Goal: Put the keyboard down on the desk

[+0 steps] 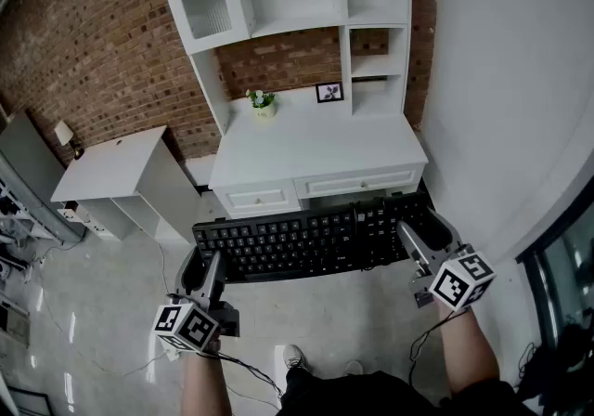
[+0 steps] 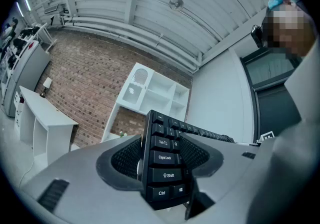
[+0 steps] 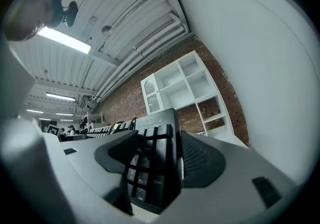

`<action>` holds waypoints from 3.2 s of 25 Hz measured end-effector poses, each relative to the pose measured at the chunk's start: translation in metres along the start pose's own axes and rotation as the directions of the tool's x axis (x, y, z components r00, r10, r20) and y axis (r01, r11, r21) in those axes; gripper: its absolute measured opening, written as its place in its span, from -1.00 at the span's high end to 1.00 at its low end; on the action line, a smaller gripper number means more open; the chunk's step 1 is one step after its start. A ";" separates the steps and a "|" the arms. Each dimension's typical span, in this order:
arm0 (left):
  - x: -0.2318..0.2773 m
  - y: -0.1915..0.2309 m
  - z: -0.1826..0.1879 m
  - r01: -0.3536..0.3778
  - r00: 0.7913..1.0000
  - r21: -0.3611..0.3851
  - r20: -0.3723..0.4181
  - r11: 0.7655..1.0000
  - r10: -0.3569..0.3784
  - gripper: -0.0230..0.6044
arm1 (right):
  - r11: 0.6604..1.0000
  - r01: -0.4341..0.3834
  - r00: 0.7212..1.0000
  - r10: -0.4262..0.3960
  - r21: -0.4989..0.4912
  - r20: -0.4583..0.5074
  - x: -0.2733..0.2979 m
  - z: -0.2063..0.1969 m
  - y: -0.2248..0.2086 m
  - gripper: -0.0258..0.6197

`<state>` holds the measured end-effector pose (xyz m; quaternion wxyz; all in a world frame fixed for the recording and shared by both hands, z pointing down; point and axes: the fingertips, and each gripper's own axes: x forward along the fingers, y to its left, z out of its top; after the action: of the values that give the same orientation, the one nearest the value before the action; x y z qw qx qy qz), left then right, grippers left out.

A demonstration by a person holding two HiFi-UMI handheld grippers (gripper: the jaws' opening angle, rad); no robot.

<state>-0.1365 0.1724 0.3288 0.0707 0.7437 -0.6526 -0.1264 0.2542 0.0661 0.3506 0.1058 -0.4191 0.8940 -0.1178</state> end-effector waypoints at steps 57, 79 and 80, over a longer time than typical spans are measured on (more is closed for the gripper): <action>0.003 -0.008 0.009 0.031 0.999 0.028 0.008 0.999 -0.031 0.12 | 1.000 0.015 0.999 -0.016 0.027 0.029 -0.011 0.005 0.001 0.08; 0.134 0.107 0.018 0.016 0.999 -0.019 -0.045 1.000 -0.016 0.12 | 0.998 0.044 0.999 -0.043 0.041 -0.025 0.160 -0.005 -0.018 0.08; 0.138 0.115 0.018 0.013 0.999 -0.022 -0.051 1.000 -0.014 0.12 | 0.998 0.046 0.999 -0.045 0.036 -0.028 0.168 -0.007 -0.016 0.08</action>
<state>-0.2347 0.0208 0.3290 0.0946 0.7501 -0.6443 -0.1148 0.1587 -0.0733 0.3468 0.0988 -0.4356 0.8833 -0.1423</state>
